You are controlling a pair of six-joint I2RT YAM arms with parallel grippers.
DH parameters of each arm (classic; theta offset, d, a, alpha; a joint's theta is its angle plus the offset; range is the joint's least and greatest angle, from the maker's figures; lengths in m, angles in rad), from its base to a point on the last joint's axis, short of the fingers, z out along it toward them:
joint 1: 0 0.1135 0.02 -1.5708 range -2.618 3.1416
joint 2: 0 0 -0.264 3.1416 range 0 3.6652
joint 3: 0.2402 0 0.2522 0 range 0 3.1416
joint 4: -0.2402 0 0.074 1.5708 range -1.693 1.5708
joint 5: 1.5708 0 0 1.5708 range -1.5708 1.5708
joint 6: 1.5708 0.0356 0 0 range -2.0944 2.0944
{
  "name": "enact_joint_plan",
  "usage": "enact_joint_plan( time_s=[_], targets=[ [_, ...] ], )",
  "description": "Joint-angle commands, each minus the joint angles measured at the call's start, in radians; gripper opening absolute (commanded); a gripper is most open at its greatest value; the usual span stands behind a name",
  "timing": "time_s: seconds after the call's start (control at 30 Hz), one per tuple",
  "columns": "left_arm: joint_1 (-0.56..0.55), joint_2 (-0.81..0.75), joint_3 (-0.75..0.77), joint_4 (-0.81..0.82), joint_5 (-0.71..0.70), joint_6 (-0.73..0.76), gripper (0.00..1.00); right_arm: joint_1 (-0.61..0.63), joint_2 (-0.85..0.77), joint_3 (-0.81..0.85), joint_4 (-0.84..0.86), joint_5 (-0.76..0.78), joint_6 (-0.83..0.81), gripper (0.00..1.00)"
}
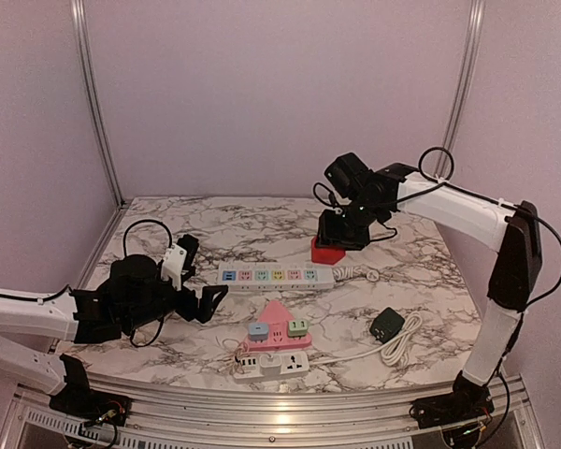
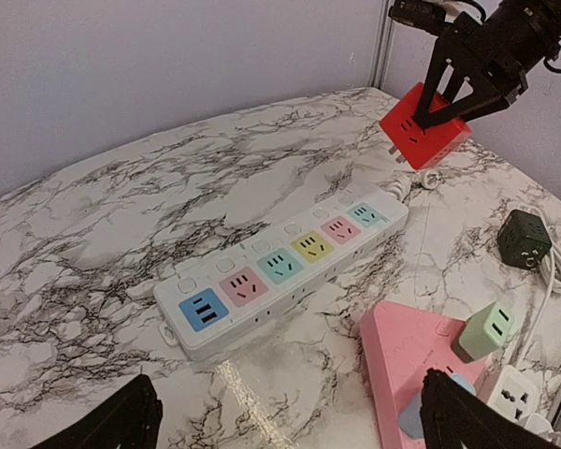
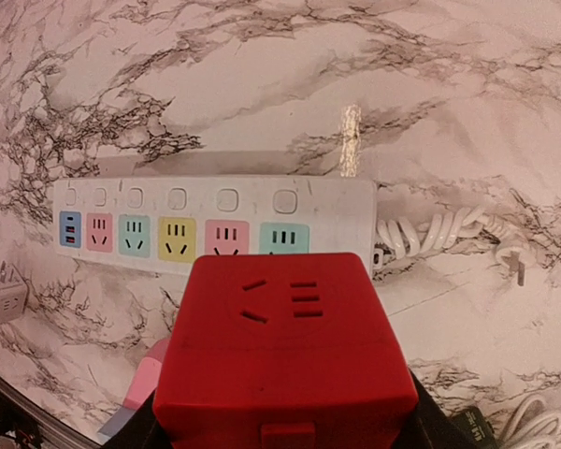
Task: Insert the plug
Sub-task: Insert the plug into the socket slot.
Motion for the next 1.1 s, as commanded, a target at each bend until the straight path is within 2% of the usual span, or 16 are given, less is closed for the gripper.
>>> enact_joint_plan(
  time_s=[0.0,0.2,0.33,0.47,0.53,0.63,0.77,0.83,0.93,1.07],
  targets=[
    [-0.002,0.039,-0.011,-0.003,-0.008,-0.028,0.99,0.006,0.082,0.135,-0.098,-0.005,-0.002,0.0],
    [-0.002,-0.08,-0.093,-0.006,-0.018,-0.122,0.99,0.042,0.34,0.521,-0.308,-0.003,0.007,0.0],
    [-0.002,-0.216,-0.203,-0.008,-0.087,-0.205,0.99,0.054,0.466,0.669,-0.333,-0.053,0.012,0.0],
    [-0.001,-0.358,-0.32,-0.019,-0.097,-0.265,0.99,0.066,0.5,0.679,-0.302,-0.084,0.014,0.0],
    [-0.002,-0.434,-0.359,-0.074,-0.098,-0.275,0.99,0.077,0.508,0.681,-0.295,-0.079,0.009,0.0],
    [-0.002,-0.555,-0.394,-0.202,-0.134,-0.314,0.99,0.088,0.519,0.687,-0.297,-0.066,0.004,0.0],
    [-0.002,-0.714,-0.428,-0.249,-0.108,-0.316,0.99,0.107,0.52,0.688,-0.292,-0.05,-0.004,0.0],
    [-0.002,-0.77,-0.417,-0.295,-0.142,-0.325,0.99,0.112,0.521,0.688,-0.295,-0.042,-0.006,0.0],
    [-0.002,-0.789,-0.377,-0.368,-0.147,-0.338,0.99,0.112,0.527,0.68,-0.304,-0.036,-0.004,0.0],
    [-0.002,-0.714,-0.275,-0.551,-0.149,-0.37,0.99,0.114,0.541,0.671,-0.31,-0.034,0.0,0.0]
  ],
)
